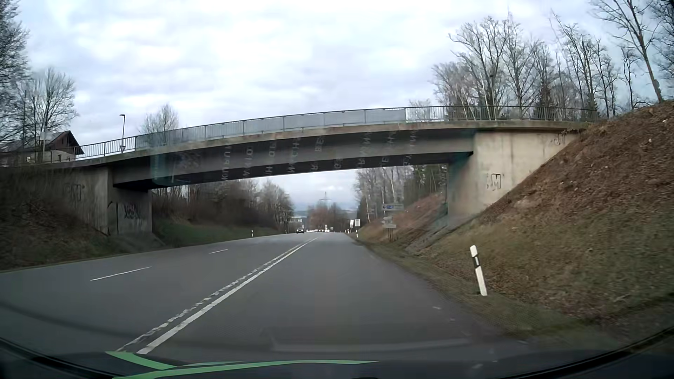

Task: Follow the waypoints while adhering to traffic rules and regulations

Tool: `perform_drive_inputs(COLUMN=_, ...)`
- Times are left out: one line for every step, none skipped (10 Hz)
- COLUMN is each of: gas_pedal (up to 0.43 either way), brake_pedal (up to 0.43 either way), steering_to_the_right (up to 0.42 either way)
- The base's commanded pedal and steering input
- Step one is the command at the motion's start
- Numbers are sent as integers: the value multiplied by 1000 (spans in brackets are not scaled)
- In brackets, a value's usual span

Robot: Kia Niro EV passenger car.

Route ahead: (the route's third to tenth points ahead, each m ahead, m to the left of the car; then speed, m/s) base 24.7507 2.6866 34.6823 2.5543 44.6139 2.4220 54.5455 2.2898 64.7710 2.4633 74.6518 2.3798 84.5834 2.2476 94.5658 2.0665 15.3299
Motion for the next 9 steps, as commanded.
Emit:
perform_drive_inputs(gas_pedal=28, brake_pedal=0, steering_to_the_right=0)
perform_drive_inputs(gas_pedal=28, brake_pedal=0, steering_to_the_right=0)
perform_drive_inputs(gas_pedal=28, brake_pedal=0, steering_to_the_right=0)
perform_drive_inputs(gas_pedal=28, brake_pedal=0, steering_to_the_right=0)
perform_drive_inputs(gas_pedal=28, brake_pedal=0, steering_to_the_right=0)
perform_drive_inputs(gas_pedal=20, brake_pedal=0, steering_to_the_right=0)
perform_drive_inputs(gas_pedal=20, brake_pedal=0, steering_to_the_right=0)
perform_drive_inputs(gas_pedal=20, brake_pedal=0, steering_to_the_right=0)
perform_drive_inputs(gas_pedal=20, brake_pedal=0, steering_to_the_right=0)
